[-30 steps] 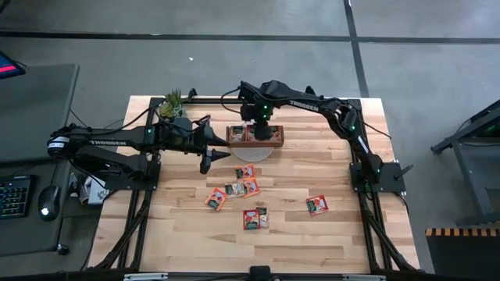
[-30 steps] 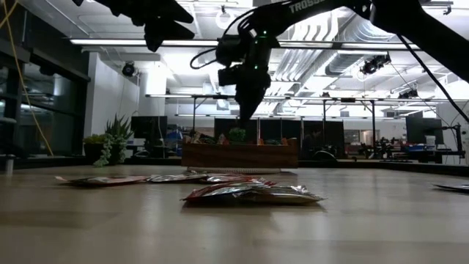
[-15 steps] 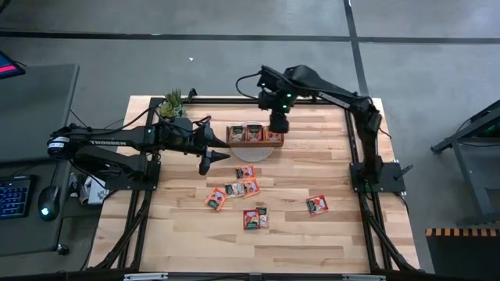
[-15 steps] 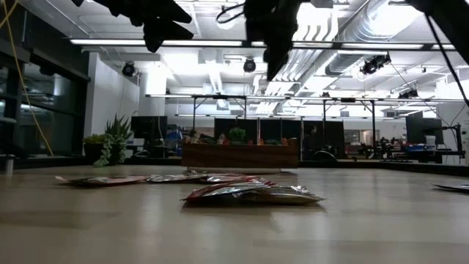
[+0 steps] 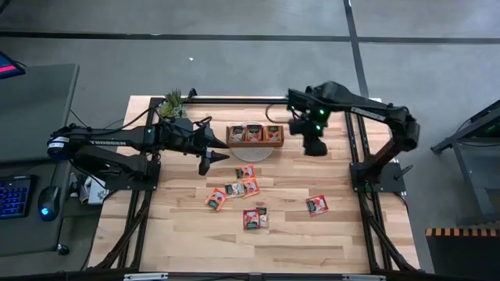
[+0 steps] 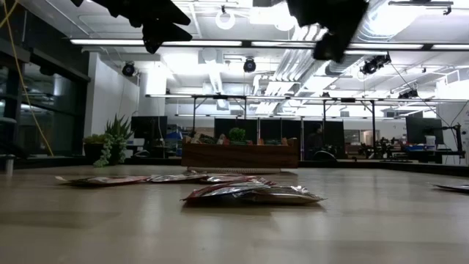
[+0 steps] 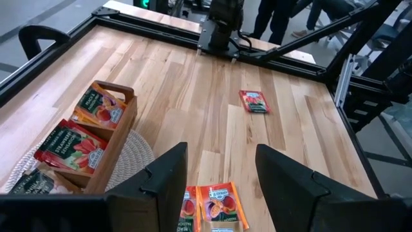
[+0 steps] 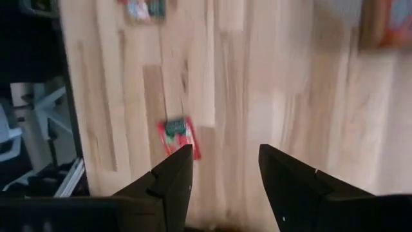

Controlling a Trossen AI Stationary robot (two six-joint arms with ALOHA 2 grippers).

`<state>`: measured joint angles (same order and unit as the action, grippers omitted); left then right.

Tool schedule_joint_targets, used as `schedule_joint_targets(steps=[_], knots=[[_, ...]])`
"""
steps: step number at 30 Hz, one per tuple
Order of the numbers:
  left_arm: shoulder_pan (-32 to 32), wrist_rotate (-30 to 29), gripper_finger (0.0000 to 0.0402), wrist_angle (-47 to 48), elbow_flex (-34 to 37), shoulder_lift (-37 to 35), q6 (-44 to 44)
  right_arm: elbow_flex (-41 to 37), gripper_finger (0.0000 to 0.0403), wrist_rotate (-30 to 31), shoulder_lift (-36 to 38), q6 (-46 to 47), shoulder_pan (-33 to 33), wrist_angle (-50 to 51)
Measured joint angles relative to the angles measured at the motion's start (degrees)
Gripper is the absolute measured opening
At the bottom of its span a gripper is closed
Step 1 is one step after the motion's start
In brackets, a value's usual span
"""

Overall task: Pick & Place Tea
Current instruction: Put the red tea bag in the middle section of the wooden organizer

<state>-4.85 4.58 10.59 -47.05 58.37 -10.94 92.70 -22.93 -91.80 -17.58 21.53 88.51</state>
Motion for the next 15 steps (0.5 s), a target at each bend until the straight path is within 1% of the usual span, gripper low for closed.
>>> schedule_joint_targets(steps=[2, 6, 9, 12, 15], knots=[[0.0, 0.0, 0.0182, 0.0, 0.0, 0.0, 0.0, -6.2, 0.0174, -0.2, 3.0, 2.7, -1.0, -3.2], [0.0, 0.0, 0.0182, -0.1, 0.0, 0.0, 0.1, -17.6, 0.0173, -3.4, 7.8, 6.9, -4.4, -9.5], [0.0, -0.3, 0.0182, 0.0, 0.0, 0.0, 0.1, -24.9, 0.0174, -4.4, 8.9, 8.7, -7.3, -14.8], [0.0, -0.6, 0.0182, 0.0, 0.0, 0.0, 0.1, -30.4, 0.0174, -4.4, 9.0, 8.7, -10.1, -18.7], [0.0, -0.6, 0.0182, 0.0, 0.0, 0.0, 0.1, -35.1, 0.0175, -4.5, 8.6, 8.7, -12.7, -25.5]])
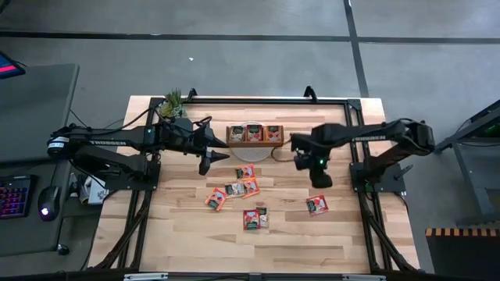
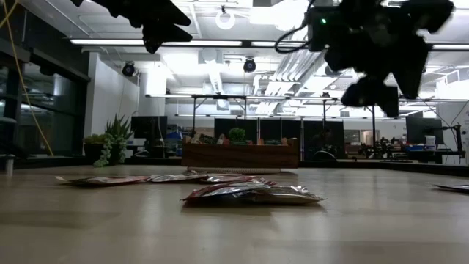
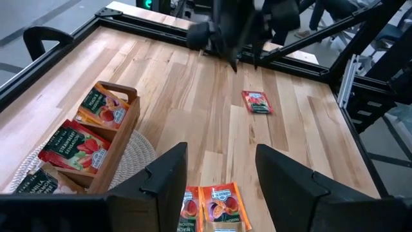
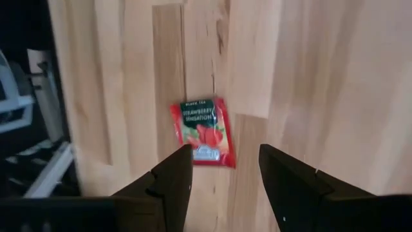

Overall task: Pick & Place Tea
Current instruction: Put the red tea bag in the middle section of the wooden organizer

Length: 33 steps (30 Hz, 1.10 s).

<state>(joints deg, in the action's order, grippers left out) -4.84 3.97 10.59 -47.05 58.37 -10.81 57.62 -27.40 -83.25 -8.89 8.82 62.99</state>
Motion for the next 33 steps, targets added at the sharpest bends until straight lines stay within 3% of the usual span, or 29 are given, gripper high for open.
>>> schedule_joint_targets(steps=[8, 15, 27, 33], knots=[[0.0, 0.0, 0.0182, 0.1, 0.0, 0.0, 0.0, -9.5, 0.0175, 1.6, 0.0, 2.7, -5.1, -13.9], [0.0, 0.0, 0.0182, 0.3, 0.0, 0.0, 0.0, -13.7, 0.0175, 7.1, 0.0, 4.5, -9.2, -22.2], [0.0, 0.1, 0.0182, 0.3, 0.0, 0.0, 0.0, -15.4, 0.0177, 11.1, 0.0, 5.7, -16.8, -25.5], [0.0, 0.1, 0.0182, 0.4, 0.0, 0.0, 0.0, -15.4, 0.0177, 20.5, 0.0, 7.7, -21.7, -26.9]])
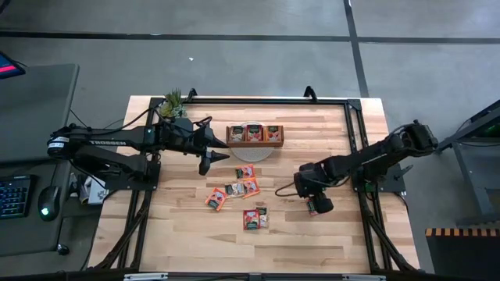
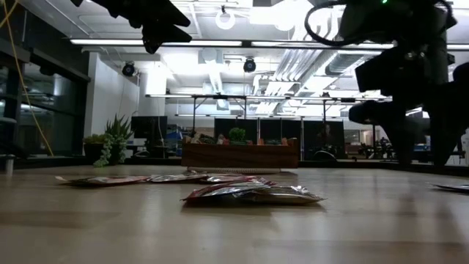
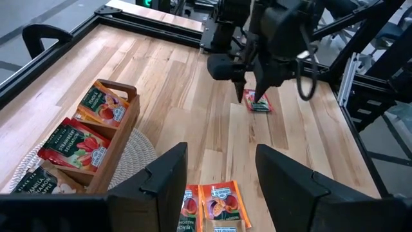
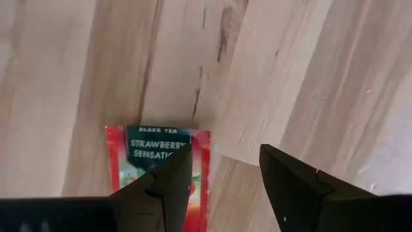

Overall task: Pick & Place Tea
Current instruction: Put the red tea bag in the middle section of the wooden organizer

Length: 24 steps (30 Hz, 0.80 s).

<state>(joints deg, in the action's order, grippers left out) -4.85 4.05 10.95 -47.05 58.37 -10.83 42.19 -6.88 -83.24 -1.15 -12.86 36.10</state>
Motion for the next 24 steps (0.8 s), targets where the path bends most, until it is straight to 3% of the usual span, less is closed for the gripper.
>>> schedule_joint_targets(steps=[10, 24], knots=[[0.0, 0.0, 0.0182, 0.9, 0.0, 0.0, 0.0, 0.0, 0.0177, 2.4, 0.0, 7.7, -5.3, -0.1], [0.0, 0.0, 0.0182, 1.7, 0.0, 0.0, 0.0, 0.0, 0.0177, 8.0, 0.0, 10.1, -7.6, 0.0]])
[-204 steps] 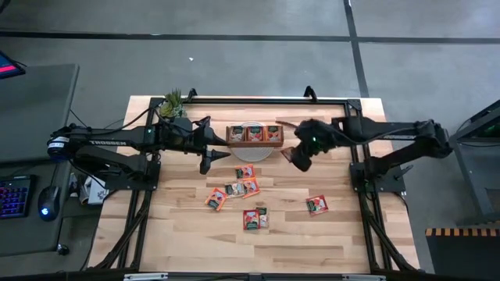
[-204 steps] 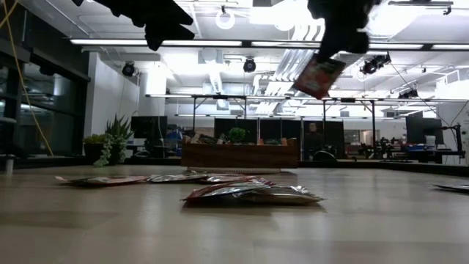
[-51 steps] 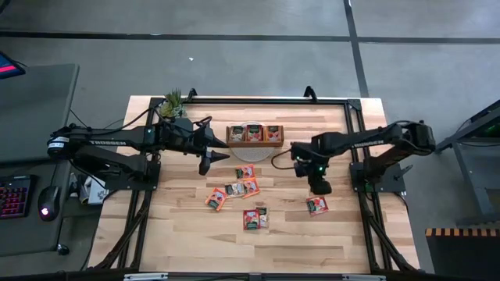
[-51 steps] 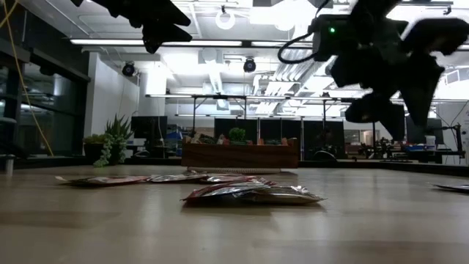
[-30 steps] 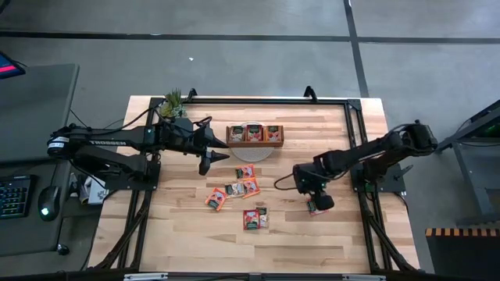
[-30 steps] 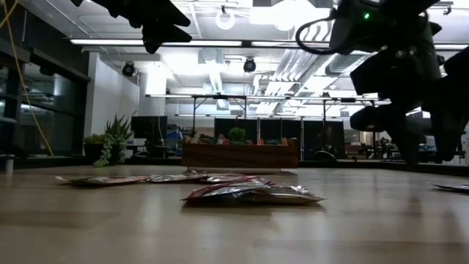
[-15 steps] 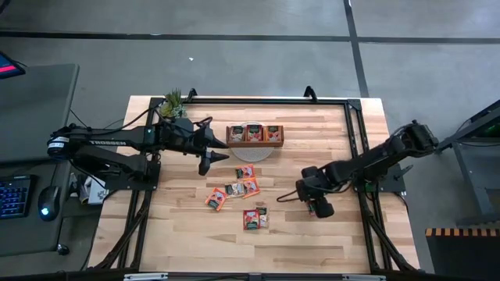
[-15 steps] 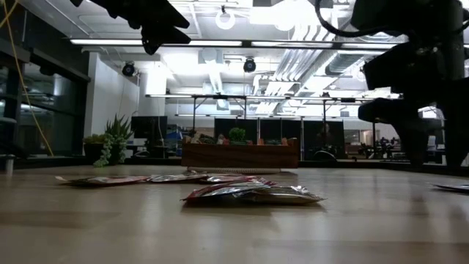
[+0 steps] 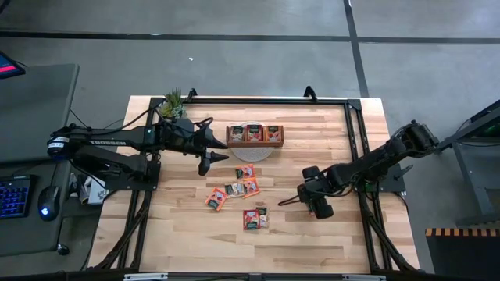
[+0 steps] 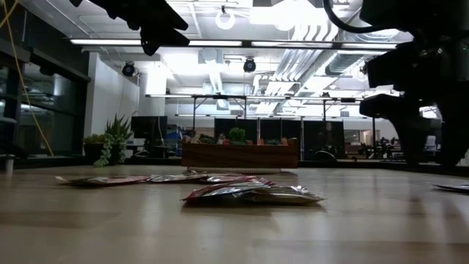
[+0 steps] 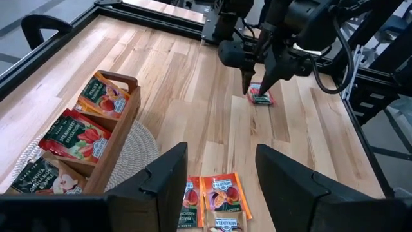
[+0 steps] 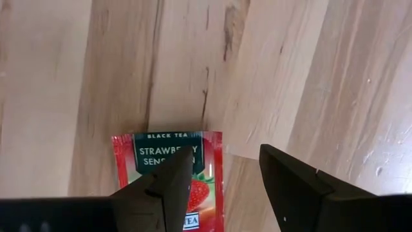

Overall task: Pick & Place Tea
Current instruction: Put the red tea bag in the middle section of the wooden organizer

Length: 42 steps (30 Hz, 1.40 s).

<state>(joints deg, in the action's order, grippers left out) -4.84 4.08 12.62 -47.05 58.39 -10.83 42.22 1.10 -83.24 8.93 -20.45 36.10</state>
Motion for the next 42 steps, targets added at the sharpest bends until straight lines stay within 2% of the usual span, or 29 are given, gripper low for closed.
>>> schedule_joint_targets(steps=[30, 42], knots=[[0.0, 0.0, 0.0182, 1.1, 0.0, 0.0, 0.0, 0.0, 0.0177, 2.5, -0.1, 4.6, -1.0, 0.3], [0.0, 0.5, 0.0182, 1.3, 0.0, 0.0, 0.0, 0.3, 0.0177, 1.8, -6.3, 9.5, -2.9, -1.0]])
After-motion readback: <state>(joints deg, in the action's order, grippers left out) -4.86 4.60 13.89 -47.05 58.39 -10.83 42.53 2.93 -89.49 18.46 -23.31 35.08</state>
